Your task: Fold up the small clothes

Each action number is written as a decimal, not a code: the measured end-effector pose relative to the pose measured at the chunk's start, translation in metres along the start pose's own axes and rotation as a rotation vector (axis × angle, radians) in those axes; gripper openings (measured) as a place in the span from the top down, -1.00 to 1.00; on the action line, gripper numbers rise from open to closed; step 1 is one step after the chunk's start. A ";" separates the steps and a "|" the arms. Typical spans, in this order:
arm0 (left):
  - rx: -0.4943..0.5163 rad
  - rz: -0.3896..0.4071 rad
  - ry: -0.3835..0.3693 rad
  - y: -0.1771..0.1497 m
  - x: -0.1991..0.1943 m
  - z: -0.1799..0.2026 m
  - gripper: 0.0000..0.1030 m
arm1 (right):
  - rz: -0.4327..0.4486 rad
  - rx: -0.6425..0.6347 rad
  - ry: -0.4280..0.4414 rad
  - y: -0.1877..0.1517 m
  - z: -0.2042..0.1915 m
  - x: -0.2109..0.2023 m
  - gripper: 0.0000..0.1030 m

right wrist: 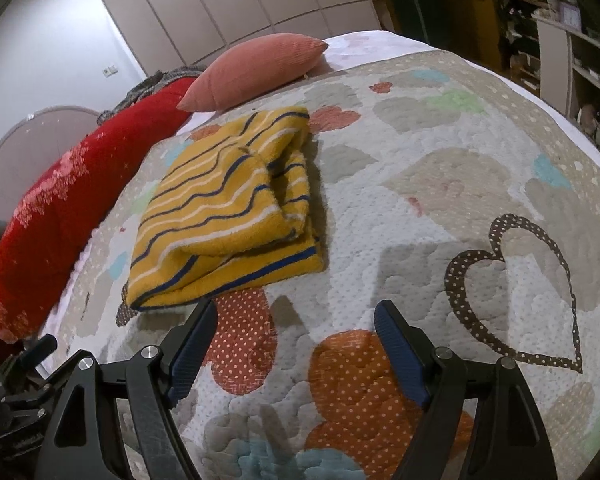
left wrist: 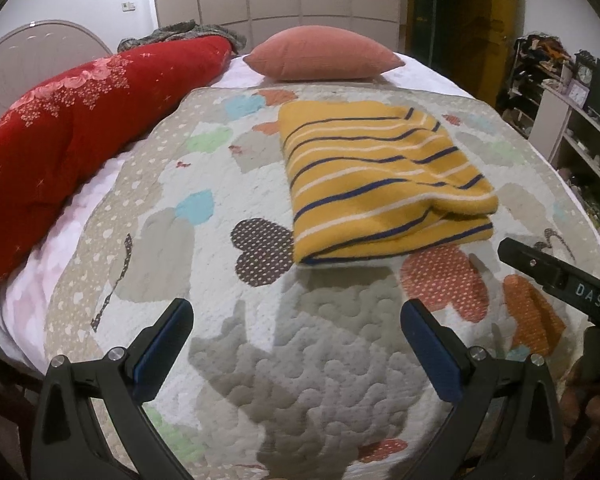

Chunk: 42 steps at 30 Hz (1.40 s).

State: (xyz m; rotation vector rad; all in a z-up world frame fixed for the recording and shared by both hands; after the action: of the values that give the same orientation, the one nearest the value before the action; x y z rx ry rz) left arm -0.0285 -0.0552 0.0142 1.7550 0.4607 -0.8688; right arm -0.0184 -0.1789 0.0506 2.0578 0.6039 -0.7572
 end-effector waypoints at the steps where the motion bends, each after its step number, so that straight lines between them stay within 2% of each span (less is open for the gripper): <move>1: 0.000 0.002 0.006 -0.001 0.000 -0.002 -1.00 | 0.000 -0.010 -0.005 -0.001 -0.002 0.000 -0.65; 5: -0.004 0.010 0.025 -0.004 -0.001 -0.009 -1.00 | -0.011 -0.052 -0.023 -0.007 -0.013 0.004 -0.65; 19: -0.054 -0.033 0.006 -0.019 0.009 -0.025 -1.00 | -0.049 -0.135 -0.029 -0.024 -0.043 0.017 -0.66; 42: -0.036 -0.036 -0.020 -0.020 0.012 -0.016 -1.00 | -0.051 -0.119 -0.027 -0.024 -0.036 0.020 -0.67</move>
State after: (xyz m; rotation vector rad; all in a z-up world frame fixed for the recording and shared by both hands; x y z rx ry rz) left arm -0.0290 -0.0343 -0.0056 1.7081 0.4936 -0.8973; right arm -0.0096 -0.1333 0.0403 1.9267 0.6728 -0.7590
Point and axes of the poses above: each gripper's, at about its wrist camera, not at the fingertips, and x roughly the way its jaws point, z to its right, y to its top, the point moved 9 cm from there along x, roughly the way its jaws point, and after that the axes turned 11 degrees about x, right-handed, at the moved point
